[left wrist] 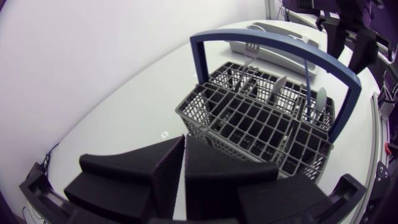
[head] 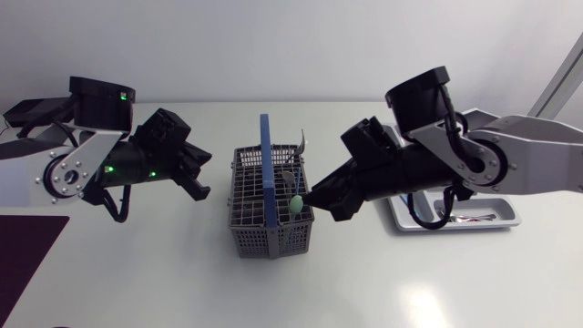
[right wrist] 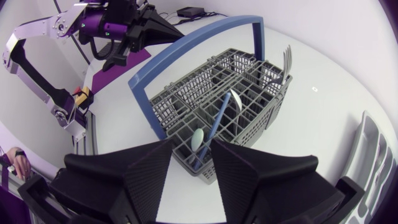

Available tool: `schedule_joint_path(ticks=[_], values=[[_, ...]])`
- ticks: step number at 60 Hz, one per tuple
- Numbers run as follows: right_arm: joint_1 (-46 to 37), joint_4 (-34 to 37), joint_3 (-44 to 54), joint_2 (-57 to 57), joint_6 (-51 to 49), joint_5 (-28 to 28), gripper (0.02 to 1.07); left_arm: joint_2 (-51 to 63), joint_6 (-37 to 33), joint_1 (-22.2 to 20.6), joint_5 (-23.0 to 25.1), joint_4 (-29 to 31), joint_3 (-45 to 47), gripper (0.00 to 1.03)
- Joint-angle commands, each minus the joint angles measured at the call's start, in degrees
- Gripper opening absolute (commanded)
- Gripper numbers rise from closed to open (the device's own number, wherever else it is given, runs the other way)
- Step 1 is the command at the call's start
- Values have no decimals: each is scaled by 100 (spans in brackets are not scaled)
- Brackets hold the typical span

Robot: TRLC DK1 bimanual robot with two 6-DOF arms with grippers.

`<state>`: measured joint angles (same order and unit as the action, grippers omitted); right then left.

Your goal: Unload the cutlery basket into the drawer organizer.

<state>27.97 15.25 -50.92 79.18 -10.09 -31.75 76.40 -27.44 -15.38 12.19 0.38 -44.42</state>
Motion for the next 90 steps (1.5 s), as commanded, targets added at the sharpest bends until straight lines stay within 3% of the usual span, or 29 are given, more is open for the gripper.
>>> schedule_joint_path(ticks=[1,20,50,62,71,79,84,90], values=[[77,40,-182,212,262,-24,53,-292,-174,-167,73,76,276,24],[95,-13,-287,564,402,28,53,-609,-218,-501,73,208,575,24],[244,-101,-331,792,481,37,52,-714,-191,-695,65,217,707,24],[253,-136,-358,836,490,55,43,-776,-191,-695,65,225,742,24],[253,-189,-375,898,525,81,30,-802,-191,-739,65,234,760,24],[253,-250,-402,977,552,107,29,-846,-191,-791,56,261,769,24],[271,-294,-419,1021,560,134,21,-881,-191,-827,56,305,751,24],[271,-303,-437,1047,560,151,20,-925,-191,-844,47,348,751,24]])
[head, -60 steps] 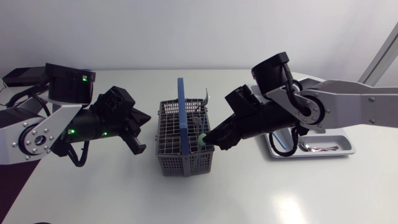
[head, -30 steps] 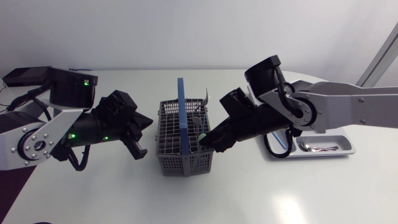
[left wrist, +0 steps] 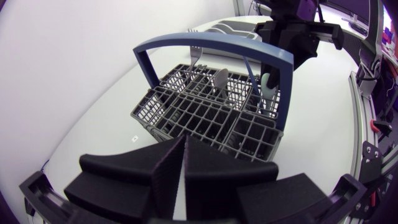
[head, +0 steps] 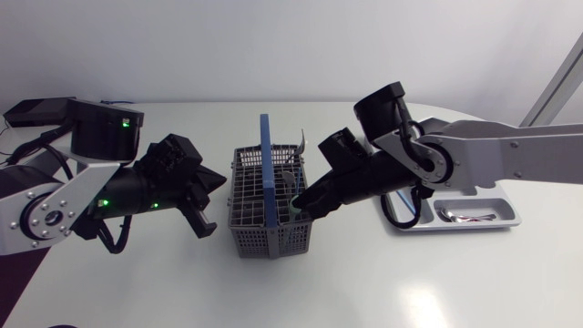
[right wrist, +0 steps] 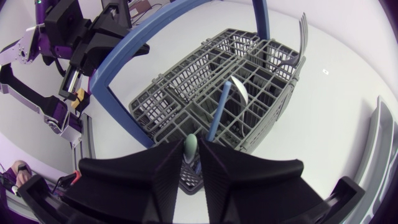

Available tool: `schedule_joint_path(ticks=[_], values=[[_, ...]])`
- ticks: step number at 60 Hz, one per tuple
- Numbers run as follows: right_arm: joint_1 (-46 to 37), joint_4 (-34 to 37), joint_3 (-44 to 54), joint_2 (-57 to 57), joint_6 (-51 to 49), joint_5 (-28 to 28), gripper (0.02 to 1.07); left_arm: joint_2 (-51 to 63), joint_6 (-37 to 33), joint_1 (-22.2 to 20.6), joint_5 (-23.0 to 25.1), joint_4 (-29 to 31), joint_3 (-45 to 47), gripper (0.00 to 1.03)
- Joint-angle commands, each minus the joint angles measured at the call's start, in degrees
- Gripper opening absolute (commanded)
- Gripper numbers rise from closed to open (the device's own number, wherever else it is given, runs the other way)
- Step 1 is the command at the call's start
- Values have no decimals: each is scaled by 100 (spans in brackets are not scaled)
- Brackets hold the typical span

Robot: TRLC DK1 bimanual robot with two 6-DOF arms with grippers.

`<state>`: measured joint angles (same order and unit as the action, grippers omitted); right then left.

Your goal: Unload the cutlery basket into the drawer organizer.

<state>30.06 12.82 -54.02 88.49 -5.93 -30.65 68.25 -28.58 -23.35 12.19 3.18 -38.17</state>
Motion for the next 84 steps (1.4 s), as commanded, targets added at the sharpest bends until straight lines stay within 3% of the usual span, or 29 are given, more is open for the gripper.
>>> schedule_joint_path(ticks=[1,19,63,84], values=[[70,-60,-126,116,145,42,20,-128,-78,-55,47,86,126,24],[79,89,-91,-359,172,24,13,-215,-69,-99,38,157,117,24],[61,1118,-214,-1545,215,-292,13,-444,19,-442,-164,350,126,23],[-1249,2462,-627,-2784,-250,-811,13,-444,19,-477,-252,359,143,24]])
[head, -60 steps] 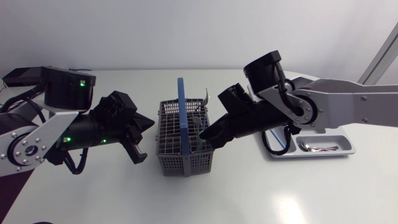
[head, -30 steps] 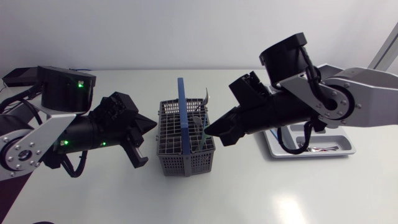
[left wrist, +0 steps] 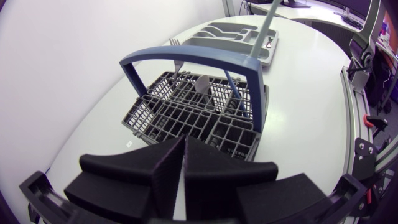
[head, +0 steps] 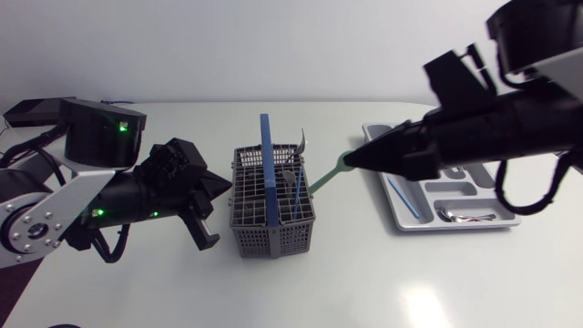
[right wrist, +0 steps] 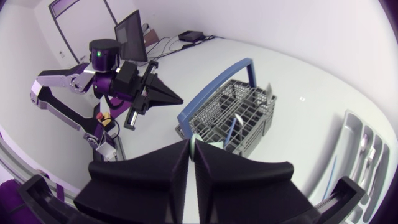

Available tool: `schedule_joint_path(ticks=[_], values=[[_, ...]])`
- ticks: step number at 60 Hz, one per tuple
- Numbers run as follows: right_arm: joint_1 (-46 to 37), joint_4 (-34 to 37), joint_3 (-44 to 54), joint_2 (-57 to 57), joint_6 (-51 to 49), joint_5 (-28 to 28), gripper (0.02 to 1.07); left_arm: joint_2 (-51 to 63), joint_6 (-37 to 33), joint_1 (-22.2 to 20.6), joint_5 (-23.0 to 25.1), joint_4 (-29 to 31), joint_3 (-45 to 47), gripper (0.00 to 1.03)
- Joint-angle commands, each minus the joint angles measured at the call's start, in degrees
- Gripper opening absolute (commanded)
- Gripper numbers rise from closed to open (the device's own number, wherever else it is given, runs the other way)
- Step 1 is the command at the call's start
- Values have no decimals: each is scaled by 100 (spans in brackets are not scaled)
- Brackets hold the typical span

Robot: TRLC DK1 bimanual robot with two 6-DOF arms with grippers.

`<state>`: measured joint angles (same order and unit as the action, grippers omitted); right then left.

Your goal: Unload the cutlery basket into the drawer organizer.

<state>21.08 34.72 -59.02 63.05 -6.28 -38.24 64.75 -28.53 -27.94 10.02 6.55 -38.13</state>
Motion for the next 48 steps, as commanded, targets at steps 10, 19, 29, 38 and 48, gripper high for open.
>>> schedule_joint_path(ticks=[10,19,29,38,48], values=[[-1572,817,40,-381,-962,-43,13,-94,-21,17,-53,13,183,23],[-2662,835,480,-293,-1630,273,13,-112,-29,26,-53,13,201,23],[-3347,316,928,-47,-2114,1275,13,-156,-38,43,-62,31,201,23],[-3646,-422,1323,182,-2272,2154,13,-182,-65,70,-53,40,218,23],[-3883,-1134,1552,630,-2316,2760,13,-200,-82,87,-53,31,253,23]])
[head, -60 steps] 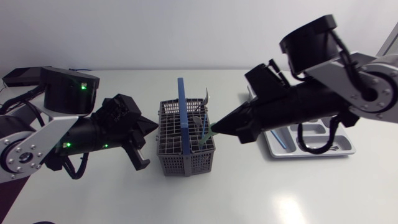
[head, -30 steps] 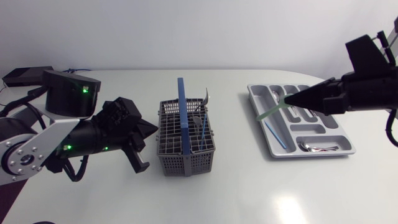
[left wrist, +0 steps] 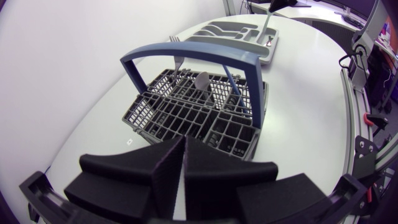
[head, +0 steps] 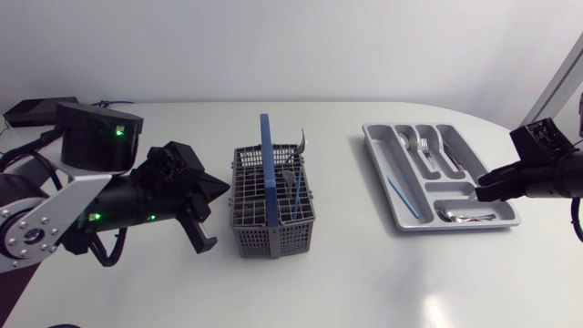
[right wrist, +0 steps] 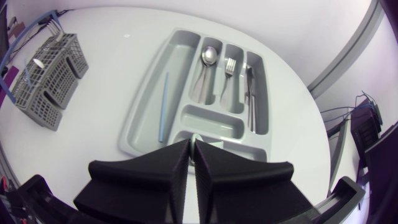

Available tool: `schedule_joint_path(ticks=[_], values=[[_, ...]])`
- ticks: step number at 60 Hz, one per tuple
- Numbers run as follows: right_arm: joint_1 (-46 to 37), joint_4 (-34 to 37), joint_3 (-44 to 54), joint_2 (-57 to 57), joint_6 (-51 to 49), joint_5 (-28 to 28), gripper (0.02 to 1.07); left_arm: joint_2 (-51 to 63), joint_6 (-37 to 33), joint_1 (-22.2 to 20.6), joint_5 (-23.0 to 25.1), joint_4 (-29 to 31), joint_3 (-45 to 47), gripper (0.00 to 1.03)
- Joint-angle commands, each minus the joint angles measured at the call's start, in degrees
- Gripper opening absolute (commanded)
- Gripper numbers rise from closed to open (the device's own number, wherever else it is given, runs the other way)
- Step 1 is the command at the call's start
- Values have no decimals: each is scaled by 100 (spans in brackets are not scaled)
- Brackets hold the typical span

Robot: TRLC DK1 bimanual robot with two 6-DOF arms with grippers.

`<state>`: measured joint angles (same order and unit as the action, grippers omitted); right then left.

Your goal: Unload the cutlery basket into the drawer organizer.

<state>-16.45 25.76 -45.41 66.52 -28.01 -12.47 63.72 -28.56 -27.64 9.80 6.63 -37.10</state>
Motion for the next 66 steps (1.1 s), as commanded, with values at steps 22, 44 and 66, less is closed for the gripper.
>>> schedule_joint_path(ticks=[22,44,66], values=[[-113,-1548,331,1891,-3,931,14,-106,-150,110,-31,22,195,23],[502,-1574,384,1487,217,1001,69,-202,-150,74,-40,259,230,23],[1680,-625,-47,142,841,271,71,-589,-106,-602,-374,673,353,23]])
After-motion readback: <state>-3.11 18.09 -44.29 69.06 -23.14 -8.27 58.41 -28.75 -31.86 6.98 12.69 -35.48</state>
